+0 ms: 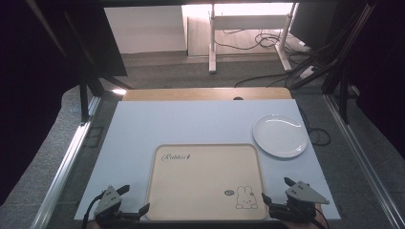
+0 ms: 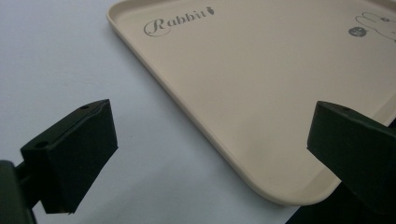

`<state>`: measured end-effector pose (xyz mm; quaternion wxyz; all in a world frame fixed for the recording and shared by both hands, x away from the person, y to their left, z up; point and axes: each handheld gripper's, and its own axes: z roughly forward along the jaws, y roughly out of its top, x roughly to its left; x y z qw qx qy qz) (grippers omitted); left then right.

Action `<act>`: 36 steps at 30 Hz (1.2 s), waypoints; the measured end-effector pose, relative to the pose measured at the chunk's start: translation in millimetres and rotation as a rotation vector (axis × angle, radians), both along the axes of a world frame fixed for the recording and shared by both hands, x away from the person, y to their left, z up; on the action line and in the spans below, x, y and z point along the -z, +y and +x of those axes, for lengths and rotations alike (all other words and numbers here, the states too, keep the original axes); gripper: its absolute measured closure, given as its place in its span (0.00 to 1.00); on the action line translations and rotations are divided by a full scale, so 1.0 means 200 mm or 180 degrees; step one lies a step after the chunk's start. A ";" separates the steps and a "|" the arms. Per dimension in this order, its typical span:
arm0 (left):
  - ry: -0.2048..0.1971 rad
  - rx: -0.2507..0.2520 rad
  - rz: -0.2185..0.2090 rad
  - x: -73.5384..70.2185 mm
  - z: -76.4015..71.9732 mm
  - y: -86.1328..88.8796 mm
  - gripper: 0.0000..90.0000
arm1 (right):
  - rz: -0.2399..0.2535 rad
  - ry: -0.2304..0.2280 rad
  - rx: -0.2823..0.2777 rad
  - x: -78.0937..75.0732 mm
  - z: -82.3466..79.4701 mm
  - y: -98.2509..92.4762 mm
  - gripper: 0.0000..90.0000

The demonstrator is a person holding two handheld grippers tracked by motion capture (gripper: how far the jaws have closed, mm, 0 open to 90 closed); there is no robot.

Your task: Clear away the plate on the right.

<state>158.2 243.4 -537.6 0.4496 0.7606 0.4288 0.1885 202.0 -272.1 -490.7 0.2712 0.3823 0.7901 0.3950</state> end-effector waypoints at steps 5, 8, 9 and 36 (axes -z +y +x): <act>-0.0003 0.0001 -0.0028 0.00 0.00 0.01 0.01 | -0.0089 0.0056 -0.0071 0.01 0.00 0.02 0.10; 0.0001 0.0003 -0.0031 0.00 0.00 0.01 0.01 | -0.0087 0.0054 -0.0097 0.01 -0.01 0.02 0.10; 0.0001 0.0003 -0.0031 0.00 0.00 0.01 0.01 | -0.0090 0.0063 -0.0108 0.01 0.00 0.03 0.10; 0.0018 0.0005 -0.0048 0.00 0.00 0.01 0.01 | -0.0235 0.0028 -0.0202 0.03 0.01 0.03 0.02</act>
